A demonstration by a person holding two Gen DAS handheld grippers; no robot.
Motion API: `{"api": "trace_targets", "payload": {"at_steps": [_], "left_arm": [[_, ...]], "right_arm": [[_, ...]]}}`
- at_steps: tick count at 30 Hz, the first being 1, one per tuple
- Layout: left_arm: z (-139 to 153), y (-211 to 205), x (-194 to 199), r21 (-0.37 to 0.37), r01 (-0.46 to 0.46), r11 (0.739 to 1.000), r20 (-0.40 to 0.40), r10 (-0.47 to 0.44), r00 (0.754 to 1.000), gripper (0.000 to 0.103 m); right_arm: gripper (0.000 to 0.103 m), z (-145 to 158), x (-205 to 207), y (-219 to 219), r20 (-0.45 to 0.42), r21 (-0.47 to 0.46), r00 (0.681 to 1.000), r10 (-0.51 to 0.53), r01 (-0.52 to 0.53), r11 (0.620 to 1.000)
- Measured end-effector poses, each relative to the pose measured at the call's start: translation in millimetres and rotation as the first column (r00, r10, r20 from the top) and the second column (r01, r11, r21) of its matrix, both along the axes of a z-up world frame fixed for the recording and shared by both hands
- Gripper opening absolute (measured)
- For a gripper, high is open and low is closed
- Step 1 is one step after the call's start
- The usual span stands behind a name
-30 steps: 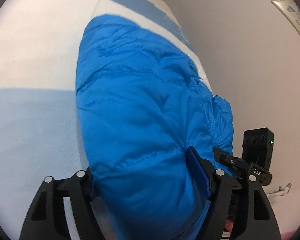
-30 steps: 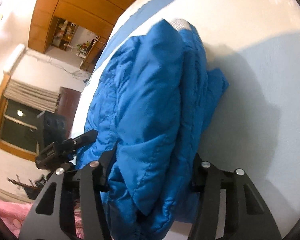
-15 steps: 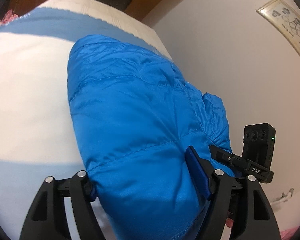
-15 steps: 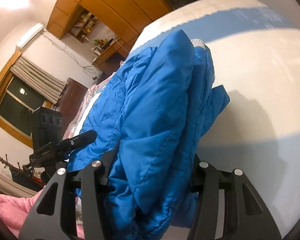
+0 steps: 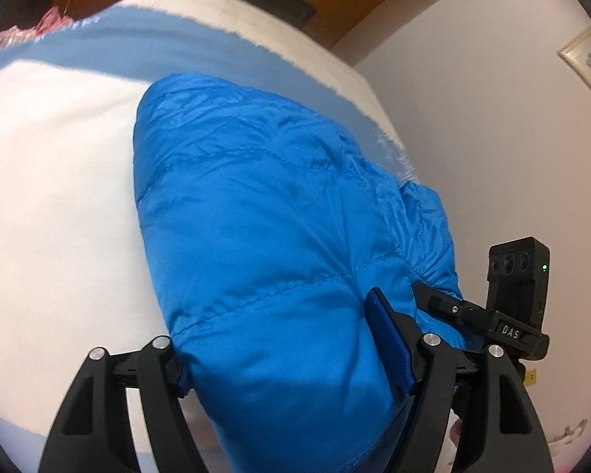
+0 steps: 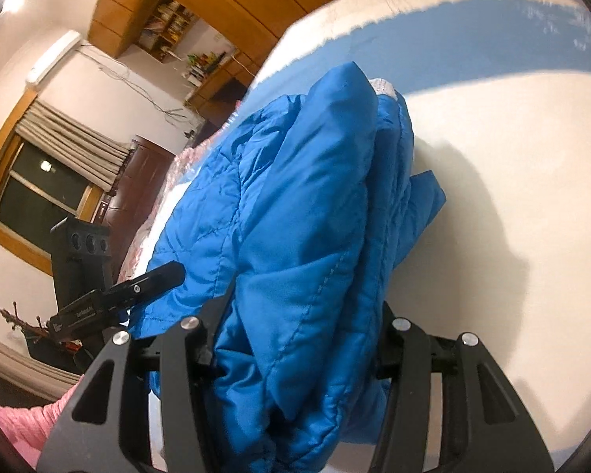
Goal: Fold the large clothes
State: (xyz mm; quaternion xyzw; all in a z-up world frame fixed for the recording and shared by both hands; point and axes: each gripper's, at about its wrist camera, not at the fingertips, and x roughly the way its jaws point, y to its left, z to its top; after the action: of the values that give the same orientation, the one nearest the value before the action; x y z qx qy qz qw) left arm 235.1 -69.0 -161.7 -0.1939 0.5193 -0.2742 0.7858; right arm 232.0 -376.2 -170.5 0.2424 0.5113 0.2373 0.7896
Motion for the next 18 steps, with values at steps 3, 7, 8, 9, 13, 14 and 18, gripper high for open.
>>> {"api": "trace_targets", "payload": {"at_steps": [3,7,8,9,13,14,18], "left_arm": [[-16.9,-1.4,0.3,0.023,0.018,1.0,-0.017,-0.018,1.0,0.077],[-36.8,1.6,14.1,0.004,0.017,1.0,-0.04,-0.017,0.999,0.084],[-37.1,2.1,18.6,0.006,0.015,1.0,-0.043,-0.015,0.999,0.084],[-36.5,0.7,20.7,0.012,0.017,1.0,-0.048,-0.016,0.999,0.084],[-35.1,4.5,28.0,0.046,0.015,0.999,-0.072,-0.012,0.997,0.083],[-28.9,-4.5,34.6,0.062,0.01,0.998,-0.067,-0.005,0.998,0.083],[-1.3,1.8,16.2,0.169,-0.011,0.986,0.005,0.01,1.0,0.082]], "right_arm": [[0.055,-14.3,0.2,-2.4,-0.041,0.014,0.999,-0.014,0.014,1.0],[0.062,-30.2,-5.3,-9.9,-0.074,0.058,0.997,-0.039,0.043,0.997],[0.062,-29.5,-5.3,-10.0,-0.078,0.054,0.996,-0.046,0.05,0.997],[0.063,-27.7,-5.5,-10.1,-0.08,0.047,0.996,-0.05,0.053,0.997],[0.069,-9.6,-11.7,-8.1,-0.08,-0.023,0.995,-0.063,0.061,0.998],[0.069,0.8,-18.4,-9.4,-0.064,-0.063,0.995,-0.073,0.069,0.996],[0.059,33.0,-42.3,-11.1,0.008,-0.188,0.997,-0.083,0.083,0.979]]}}
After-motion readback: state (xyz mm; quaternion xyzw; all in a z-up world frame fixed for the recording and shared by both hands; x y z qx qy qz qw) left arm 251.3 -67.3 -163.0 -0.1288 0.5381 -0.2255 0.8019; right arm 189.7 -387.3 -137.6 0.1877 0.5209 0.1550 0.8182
